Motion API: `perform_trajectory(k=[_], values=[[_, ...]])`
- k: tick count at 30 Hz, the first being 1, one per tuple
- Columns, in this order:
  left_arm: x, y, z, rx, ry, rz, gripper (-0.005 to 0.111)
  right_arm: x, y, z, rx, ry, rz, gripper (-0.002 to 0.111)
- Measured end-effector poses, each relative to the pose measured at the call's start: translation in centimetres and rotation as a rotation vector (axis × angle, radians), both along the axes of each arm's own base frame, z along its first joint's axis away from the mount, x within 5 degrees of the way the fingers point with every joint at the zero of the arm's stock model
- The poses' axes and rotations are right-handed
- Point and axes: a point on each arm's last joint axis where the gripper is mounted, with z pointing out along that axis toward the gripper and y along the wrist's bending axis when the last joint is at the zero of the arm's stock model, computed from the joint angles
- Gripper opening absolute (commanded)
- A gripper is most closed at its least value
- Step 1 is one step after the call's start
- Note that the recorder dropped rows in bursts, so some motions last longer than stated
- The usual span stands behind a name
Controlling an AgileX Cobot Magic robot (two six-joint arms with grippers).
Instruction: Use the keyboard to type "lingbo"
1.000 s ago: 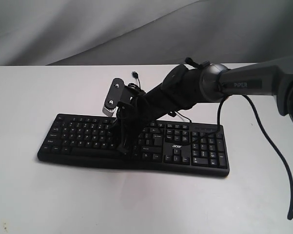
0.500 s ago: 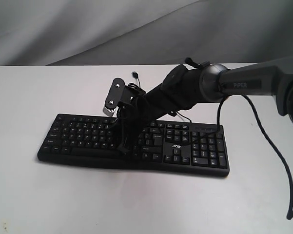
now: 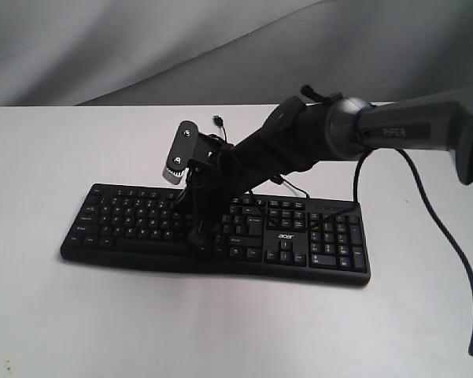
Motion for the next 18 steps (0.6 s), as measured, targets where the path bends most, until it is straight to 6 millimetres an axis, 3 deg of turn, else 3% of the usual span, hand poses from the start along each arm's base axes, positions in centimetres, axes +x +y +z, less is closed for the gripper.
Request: perform_trajectory(k=[10,18], values=[[0.0,0.0,0.0,0.000,0.000,0.000,0.001,-1.9,1.9,0.0,-0.001,0.022,0.082,0.000],[0.0,0.0,0.0,0.000,0.000,0.000,0.001,-2.0,2.2,0.0,-0.004,0.009,0.082,0.000]])
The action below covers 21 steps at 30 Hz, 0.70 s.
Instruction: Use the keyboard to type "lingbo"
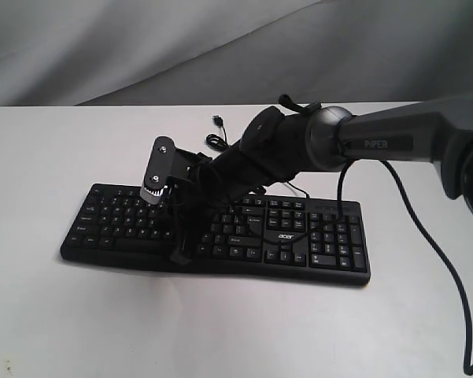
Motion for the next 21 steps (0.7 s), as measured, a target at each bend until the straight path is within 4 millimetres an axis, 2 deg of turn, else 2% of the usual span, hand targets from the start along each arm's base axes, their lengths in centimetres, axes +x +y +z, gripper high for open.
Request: perform_trajectory(k=[10,16,21], values=[[0.0,0.0,0.0,0.000,0.000,0.000,0.001,0.2,0.0,0.0,-0.003,-0.020,-0.015,0.000],[0.0,0.0,0.0,0.000,0.000,0.000,0.001,0.2,-0.1,-1.2,-0.019,-0.001,-0.017,0.000],[0.0,0.0,0.0,0.000,0.000,0.000,0.001,0.2,-0.1,-1.2,-0.019,-0.001,-0.017,0.000]])
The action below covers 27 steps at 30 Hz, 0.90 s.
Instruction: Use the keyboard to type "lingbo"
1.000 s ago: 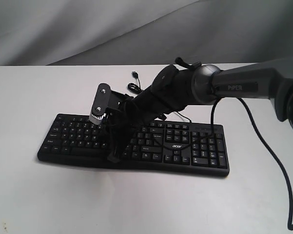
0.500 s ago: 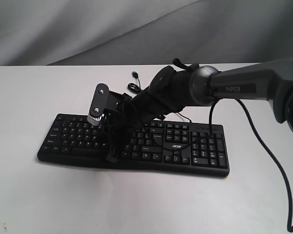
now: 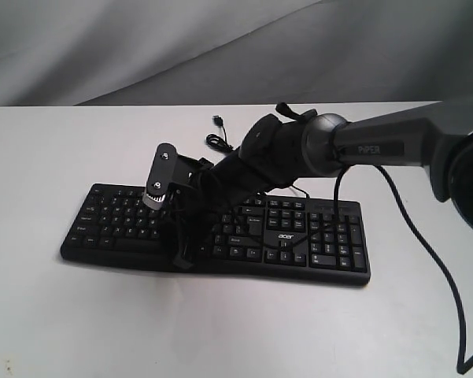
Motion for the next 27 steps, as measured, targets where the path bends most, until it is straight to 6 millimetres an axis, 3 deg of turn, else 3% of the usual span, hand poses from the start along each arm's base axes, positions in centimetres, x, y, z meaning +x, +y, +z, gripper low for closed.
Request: perform_trajectory(k=[9,20,27], values=[[0.0,0.0,0.0,0.000,0.000,0.000,0.001,0.0,0.0,-0.5,-0.004,0.010,-0.002,0.000],[0.0,0.0,0.0,0.000,0.000,0.000,0.001,1.3,1.6,2.4,0.061,-0.071,0.000,0.000],[0.0,0.0,0.0,0.000,0.000,0.000,0.001,2.2,2.6,0.4,0.051,-0.020,0.002,0.000]])
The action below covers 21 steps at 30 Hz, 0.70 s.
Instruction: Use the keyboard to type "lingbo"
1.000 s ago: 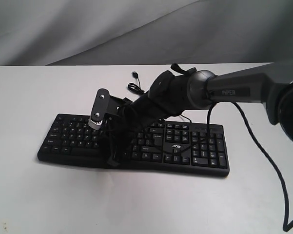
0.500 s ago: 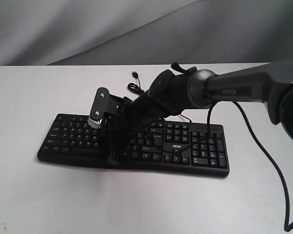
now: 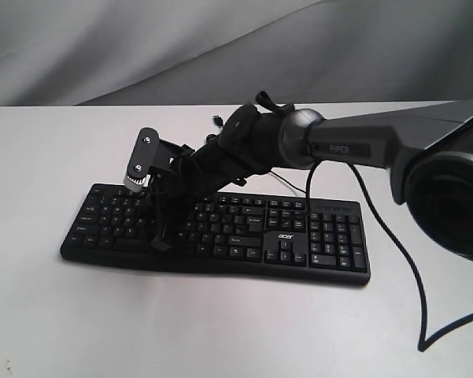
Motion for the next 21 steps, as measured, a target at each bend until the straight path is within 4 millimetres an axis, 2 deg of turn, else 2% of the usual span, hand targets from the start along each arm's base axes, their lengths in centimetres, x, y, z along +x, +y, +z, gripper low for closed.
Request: perform_trajectory(k=[4,21], values=[[0.00,0.00,0.00,0.000,0.000,0.000,0.001,-0.02,-0.02,-0.54,-0.016,0.016,0.004,0.000],[0.00,0.00,0.00,0.000,0.000,0.000,0.001,-0.06,-0.08,-0.71,-0.030,0.021,0.011,0.000]])
